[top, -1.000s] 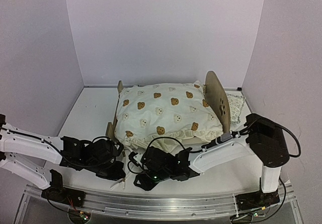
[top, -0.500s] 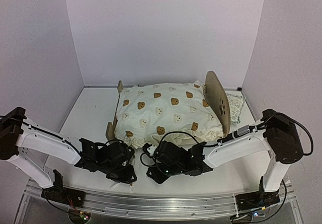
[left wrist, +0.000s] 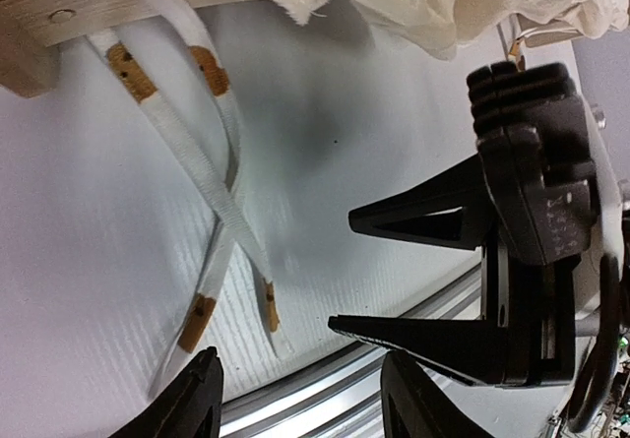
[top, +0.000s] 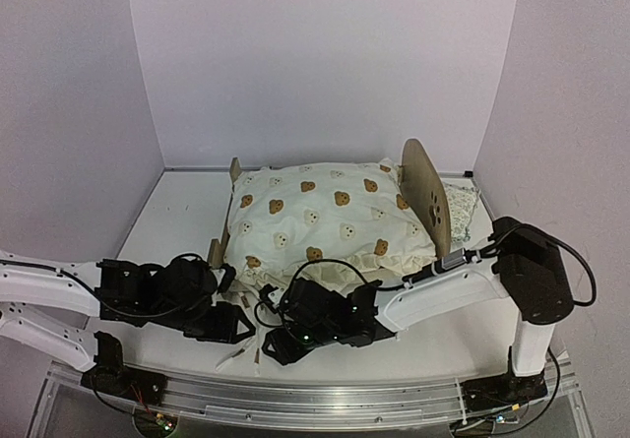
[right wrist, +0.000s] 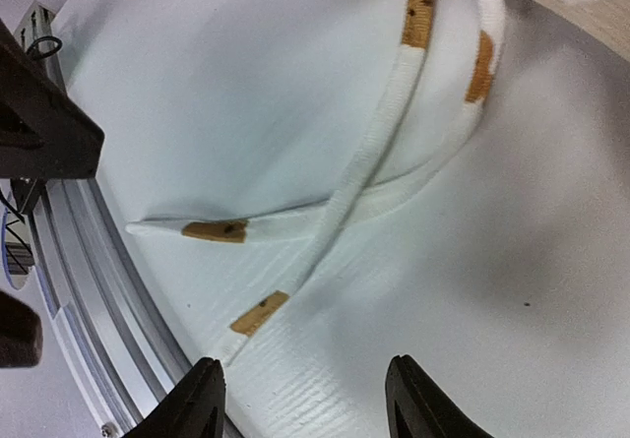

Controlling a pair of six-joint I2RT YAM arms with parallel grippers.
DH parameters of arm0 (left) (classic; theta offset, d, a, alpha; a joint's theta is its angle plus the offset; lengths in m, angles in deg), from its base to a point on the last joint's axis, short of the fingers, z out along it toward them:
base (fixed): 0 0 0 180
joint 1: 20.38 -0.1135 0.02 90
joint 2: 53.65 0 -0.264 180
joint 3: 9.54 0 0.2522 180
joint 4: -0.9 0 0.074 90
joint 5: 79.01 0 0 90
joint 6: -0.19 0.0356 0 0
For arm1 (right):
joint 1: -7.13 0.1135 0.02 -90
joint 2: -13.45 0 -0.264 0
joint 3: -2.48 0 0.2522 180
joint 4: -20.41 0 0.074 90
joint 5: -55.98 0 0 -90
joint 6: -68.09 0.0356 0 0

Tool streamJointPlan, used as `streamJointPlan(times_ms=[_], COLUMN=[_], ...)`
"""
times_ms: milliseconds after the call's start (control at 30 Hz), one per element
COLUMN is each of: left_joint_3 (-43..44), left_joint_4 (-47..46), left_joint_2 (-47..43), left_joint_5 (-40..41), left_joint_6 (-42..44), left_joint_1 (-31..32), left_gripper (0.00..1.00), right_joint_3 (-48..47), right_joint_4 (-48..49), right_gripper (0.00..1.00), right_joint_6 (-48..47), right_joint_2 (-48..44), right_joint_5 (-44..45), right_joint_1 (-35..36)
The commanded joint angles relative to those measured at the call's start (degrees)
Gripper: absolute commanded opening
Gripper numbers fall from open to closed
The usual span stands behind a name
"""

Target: Set up the pet bed

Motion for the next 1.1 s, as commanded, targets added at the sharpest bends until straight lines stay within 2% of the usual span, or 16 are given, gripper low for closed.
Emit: streamJointPlan(times_ms=[0,133,333,433,633,767,900,1067], left_joint_3=[-2.0,-2.0,-1.2,-1.4,-0.6,0.4,1.1,0.6], left_joint_4=[10.1,15.0,16.6,15.6,14.5,13.0,12.3,9.6], left_joint_2=[-3.1,-2.2,-0.1,0.6,3.0,3.5,6.2,10.4], left_joint_5=[3.0,4.0,3.7,2.6,0.0,-2.0,-4.0,-4.6], left_joint_6=[-2.7,-3.3,-2.1,-0.7,2.1,4.8,7.0,8.4], left_joint_1=[0.1,0.1,0.2,0.2,0.2,0.3,0.3,0.3], left_gripper=[0.56,0.54,0.52,0.5,0.49,0.5,0.5,0.47], right_joint_3=[-4.2,-6.8,-9.8,-10.2,-8.9,-8.1,-7.2,-6.1], right_joint_4=[0.4,0.2,-0.5,-0.5,-2.5,-3.1,-3.4,-3.5], right_gripper=[0.58,0.56,0.51,0.42,0.16,0.04,0.0,0.0], right_joint_6=[2.8,3.2,3.3,3.1,2.9,2.4,1.7,1.4], right_joint_2=[3.4,6.4,10.2,11.3,11.1,10.4,9.7,8.8], right_joint_5=[0.1,0.5,2.5,3.2,5.5,6.9,8.2,8.7], right_joint_1=[1.5,2.4,3.3,3.4,3.4,3.4,3.4,3.4])
